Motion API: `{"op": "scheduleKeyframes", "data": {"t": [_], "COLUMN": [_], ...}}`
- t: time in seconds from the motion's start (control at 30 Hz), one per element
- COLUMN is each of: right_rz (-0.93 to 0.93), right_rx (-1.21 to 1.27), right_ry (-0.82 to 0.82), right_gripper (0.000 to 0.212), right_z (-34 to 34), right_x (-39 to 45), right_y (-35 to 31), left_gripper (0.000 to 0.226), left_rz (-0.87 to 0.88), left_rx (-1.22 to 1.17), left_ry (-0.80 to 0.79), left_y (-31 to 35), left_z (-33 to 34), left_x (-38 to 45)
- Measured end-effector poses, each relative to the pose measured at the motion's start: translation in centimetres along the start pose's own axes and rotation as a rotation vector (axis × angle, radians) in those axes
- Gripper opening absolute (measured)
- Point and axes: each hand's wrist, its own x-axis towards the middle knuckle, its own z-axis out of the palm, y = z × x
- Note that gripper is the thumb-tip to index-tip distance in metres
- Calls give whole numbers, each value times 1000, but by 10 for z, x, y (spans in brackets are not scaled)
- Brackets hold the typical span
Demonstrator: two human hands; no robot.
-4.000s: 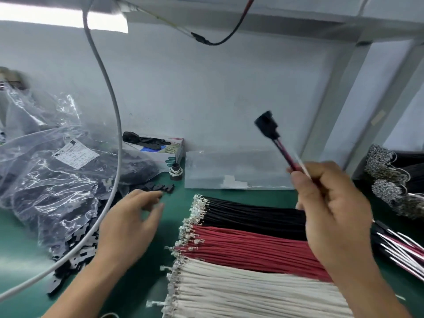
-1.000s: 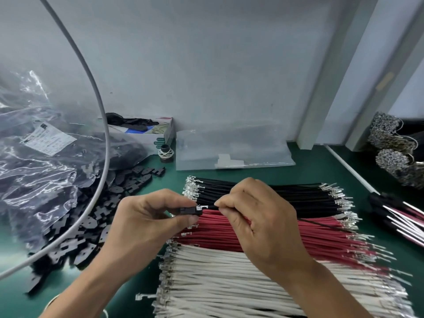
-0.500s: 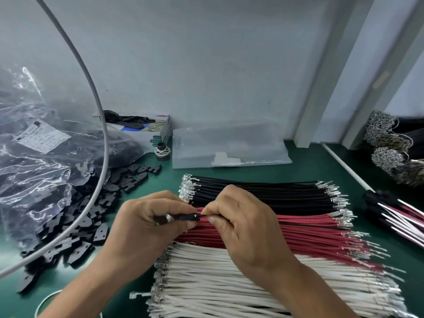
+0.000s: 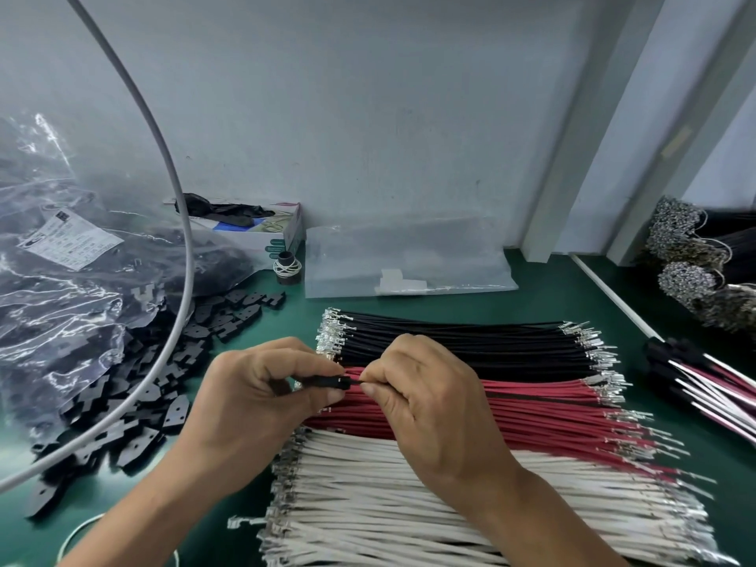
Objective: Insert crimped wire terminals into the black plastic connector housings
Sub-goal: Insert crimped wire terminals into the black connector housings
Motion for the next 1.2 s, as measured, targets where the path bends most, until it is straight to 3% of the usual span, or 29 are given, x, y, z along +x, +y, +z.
{"op": "scheduleKeyframes", "data": {"t": [0.2,0.4,0.57,0.73,1.1,1.2], "right_rz": [-6,-74,-1,101,189,173], "right_rx": [-30,-192,-228,-148,61,74], "right_ry": [-12,113,-207,-225,-73,-16], "right_gripper": [10,13,7,5,14,10], "right_z": [-2,-19,-10,-6,-23,-23], "right_x": [2,9,-2,0,3,4], "right_y": [2,4,-1,-2,1,-1], "left_gripper": [21,24,25,23,35,55], "left_rz": [13,-102,-205,-246,-376,-400], "left_rx": [34,-33,-185,-285,-494,-557], "left_ry": [5,116,156,153,101,36], "left_y": [0,-9,-12,-8,-8,-6], "left_z": [1,-5,-9,-7,-15,-15], "left_x": [-2,0,2,5,6,5]}}
